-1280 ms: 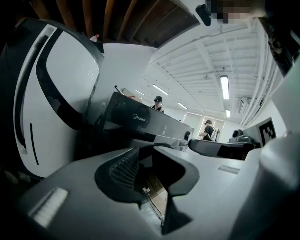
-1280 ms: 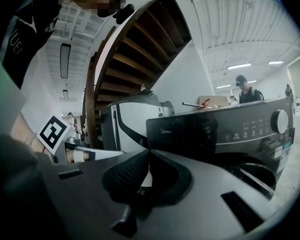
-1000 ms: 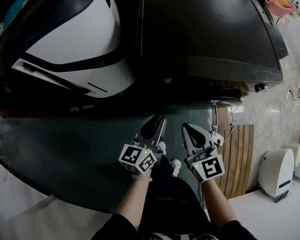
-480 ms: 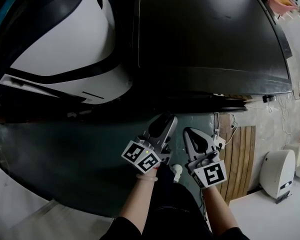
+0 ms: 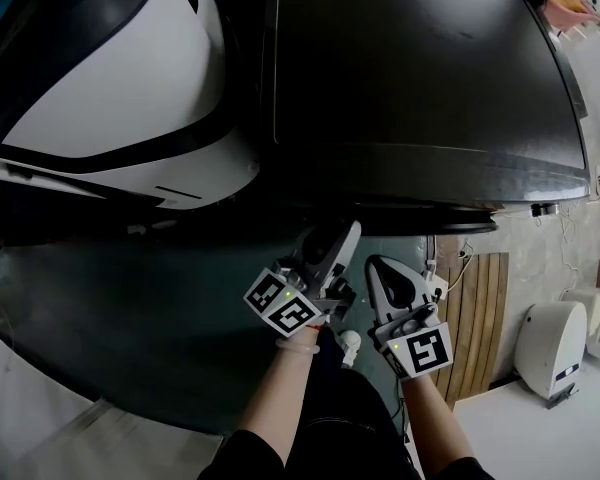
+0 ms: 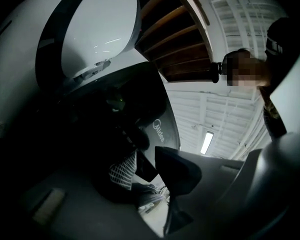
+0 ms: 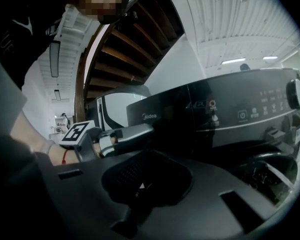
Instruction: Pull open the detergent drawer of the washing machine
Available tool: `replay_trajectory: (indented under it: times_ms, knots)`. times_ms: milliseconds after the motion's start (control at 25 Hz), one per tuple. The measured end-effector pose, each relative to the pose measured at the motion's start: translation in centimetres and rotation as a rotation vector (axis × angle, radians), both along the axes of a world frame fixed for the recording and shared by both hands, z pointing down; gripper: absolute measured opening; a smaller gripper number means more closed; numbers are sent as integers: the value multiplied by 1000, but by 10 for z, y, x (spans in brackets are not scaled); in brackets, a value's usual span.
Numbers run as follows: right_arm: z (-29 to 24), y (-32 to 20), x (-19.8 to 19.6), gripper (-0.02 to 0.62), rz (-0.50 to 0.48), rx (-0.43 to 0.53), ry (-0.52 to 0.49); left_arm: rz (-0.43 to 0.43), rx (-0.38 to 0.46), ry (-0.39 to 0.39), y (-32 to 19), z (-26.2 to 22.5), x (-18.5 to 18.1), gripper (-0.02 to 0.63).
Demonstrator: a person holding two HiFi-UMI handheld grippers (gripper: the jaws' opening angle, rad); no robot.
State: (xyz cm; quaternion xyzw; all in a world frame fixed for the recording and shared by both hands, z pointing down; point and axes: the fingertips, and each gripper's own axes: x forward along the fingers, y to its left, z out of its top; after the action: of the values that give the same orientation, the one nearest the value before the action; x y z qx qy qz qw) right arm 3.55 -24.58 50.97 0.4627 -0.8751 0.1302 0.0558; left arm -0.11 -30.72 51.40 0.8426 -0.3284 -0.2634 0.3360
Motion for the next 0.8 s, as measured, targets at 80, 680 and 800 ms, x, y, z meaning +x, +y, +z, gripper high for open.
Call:
replay_trajectory:
  times_ms: [80, 680, 800]
  knots:
    - [3, -2, 0, 12, -3, -5, 3, 2, 8, 25, -4, -1, 1, 101]
    - [10, -6, 1, 12, 13, -28, 3, 36, 67, 249, 0, -7, -2, 135]
    - [13, -3, 2, 12, 6, -16, 13, 17, 59, 258, -1, -9, -2, 158]
